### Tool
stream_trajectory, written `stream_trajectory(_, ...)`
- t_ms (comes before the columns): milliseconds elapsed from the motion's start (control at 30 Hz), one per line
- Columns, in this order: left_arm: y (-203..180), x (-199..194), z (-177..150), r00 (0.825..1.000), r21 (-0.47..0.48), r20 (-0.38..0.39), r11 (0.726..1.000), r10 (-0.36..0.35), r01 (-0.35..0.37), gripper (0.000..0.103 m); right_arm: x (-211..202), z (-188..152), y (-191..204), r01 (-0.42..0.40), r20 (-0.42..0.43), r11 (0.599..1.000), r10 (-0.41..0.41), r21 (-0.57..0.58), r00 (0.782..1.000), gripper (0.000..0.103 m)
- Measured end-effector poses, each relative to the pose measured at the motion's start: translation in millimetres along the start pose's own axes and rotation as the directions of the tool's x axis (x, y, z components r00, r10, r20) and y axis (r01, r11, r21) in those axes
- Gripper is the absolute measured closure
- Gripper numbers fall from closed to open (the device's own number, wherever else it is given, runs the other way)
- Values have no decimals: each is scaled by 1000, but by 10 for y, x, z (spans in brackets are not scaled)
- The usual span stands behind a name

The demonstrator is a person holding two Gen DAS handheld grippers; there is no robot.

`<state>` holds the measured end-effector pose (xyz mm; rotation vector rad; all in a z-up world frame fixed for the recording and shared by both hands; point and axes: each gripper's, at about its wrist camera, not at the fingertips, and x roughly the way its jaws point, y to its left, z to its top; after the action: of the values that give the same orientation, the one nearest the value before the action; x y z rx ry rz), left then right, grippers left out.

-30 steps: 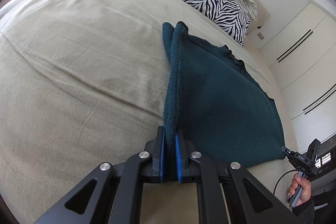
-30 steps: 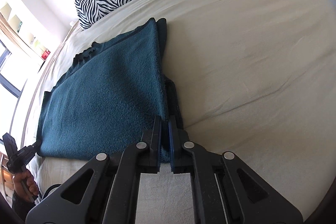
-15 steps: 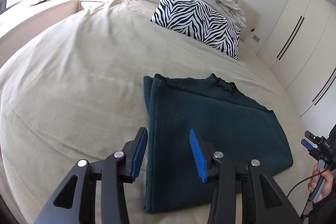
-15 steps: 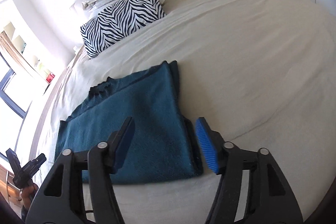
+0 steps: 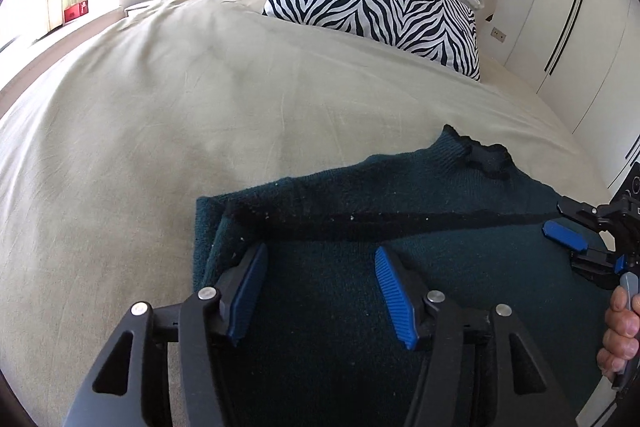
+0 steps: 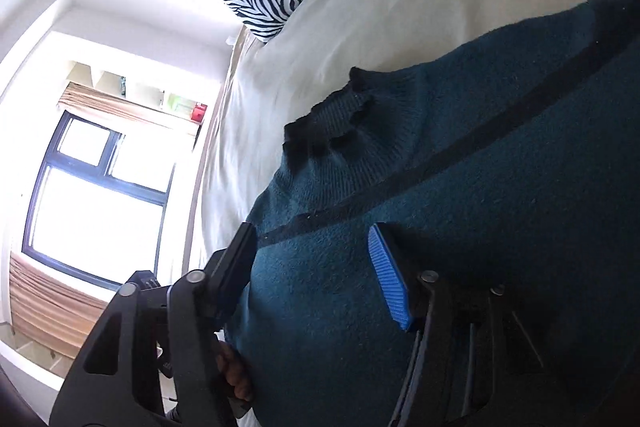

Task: Fold small clothes

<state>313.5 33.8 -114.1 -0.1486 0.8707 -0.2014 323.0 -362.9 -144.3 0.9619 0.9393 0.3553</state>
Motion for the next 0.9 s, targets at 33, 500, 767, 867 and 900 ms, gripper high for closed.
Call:
stream_trajectory(33, -6, 13, -1, 1000, 5, 0, 1000, -9, 9, 38, -102, 54, -137, -37, 36, 999, 36, 39, 999, 77)
stream_trajectory(500, -98, 30, -51, 999, 41, 21, 999, 26, -27, 36, -1400, -228, -222, 50, 243, 998, -54, 24, 969, 74)
stream_trajectory(767, -130, 31, -64, 999, 53, 23, 998, 41, -42, 36, -368, -1412, 465, -44, -184, 982, 9, -183, 983, 74)
stream_trajectory(867, -119, 27, -67, 999, 51, 24, 998, 36, -37, 36, -422, -1351, 265, -55, -144, 991, 37, -125, 989, 80)
stream_trajectory(900, -113, 25, -70, 999, 50, 25, 998, 35, -37, 36, -516, -1297, 209, -45, -108, 993, 33, -105, 994, 80)
